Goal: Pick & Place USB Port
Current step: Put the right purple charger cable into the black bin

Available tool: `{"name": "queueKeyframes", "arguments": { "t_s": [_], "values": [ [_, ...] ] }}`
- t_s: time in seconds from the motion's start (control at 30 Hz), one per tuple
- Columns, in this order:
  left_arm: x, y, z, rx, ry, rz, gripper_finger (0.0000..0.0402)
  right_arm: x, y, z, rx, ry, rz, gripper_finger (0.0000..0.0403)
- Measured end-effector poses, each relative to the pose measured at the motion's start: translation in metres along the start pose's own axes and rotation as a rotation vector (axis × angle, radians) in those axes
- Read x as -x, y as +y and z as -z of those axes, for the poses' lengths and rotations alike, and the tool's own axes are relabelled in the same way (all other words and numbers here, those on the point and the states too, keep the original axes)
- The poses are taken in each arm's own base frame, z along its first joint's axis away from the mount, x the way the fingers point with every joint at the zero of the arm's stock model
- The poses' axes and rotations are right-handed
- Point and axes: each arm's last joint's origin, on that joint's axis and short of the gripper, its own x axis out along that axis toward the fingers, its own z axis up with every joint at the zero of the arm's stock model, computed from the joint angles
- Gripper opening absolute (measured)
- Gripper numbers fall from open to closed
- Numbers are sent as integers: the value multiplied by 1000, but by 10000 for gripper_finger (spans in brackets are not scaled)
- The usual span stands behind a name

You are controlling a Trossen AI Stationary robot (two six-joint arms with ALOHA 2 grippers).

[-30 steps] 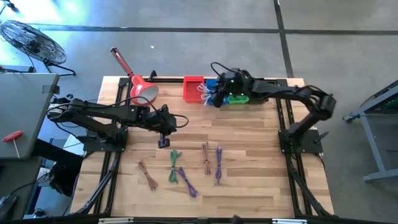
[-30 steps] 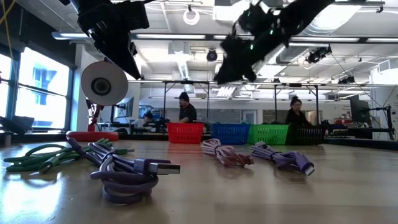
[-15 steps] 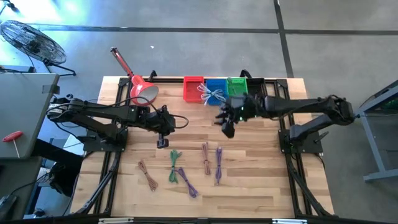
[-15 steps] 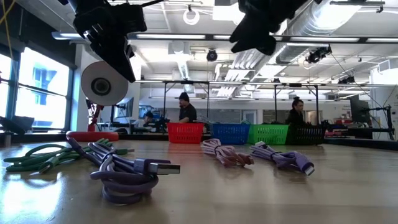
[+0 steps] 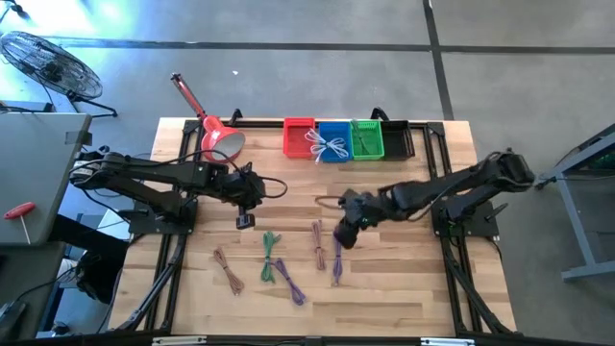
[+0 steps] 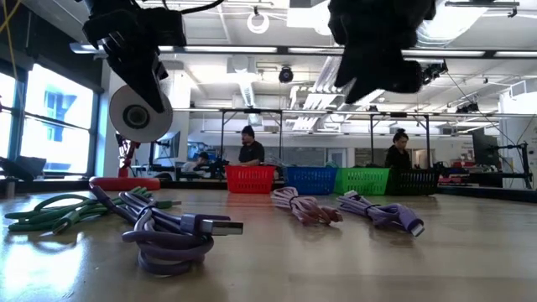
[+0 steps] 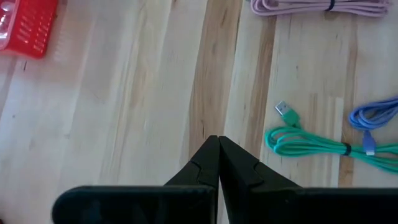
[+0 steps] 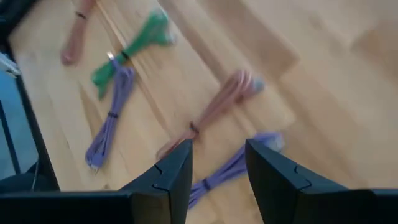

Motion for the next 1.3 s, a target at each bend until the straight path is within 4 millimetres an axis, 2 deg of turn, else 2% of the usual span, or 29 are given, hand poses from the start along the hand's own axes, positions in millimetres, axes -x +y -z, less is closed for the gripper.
{"name": "queueKeyframes", "arguments": {
  "t_s": [0.33, 0.57, 0.83, 1.3],
  "values": [
    [12, 2, 8, -8, 25, -6, 1, -56, 0, 29, -257, 207, 104, 139],
    [12, 3, 8, -34, 24, -11, 1, -78, -3, 36, -357, 320, 107, 139],
    [12, 3, 8, -45, 24, -11, 1, -88, -3, 38, -362, 327, 97, 139],
    [12, 3, 7, -52, 16, -11, 1, -88, -5, 37, -353, 301, 126, 139]
  ]
}}
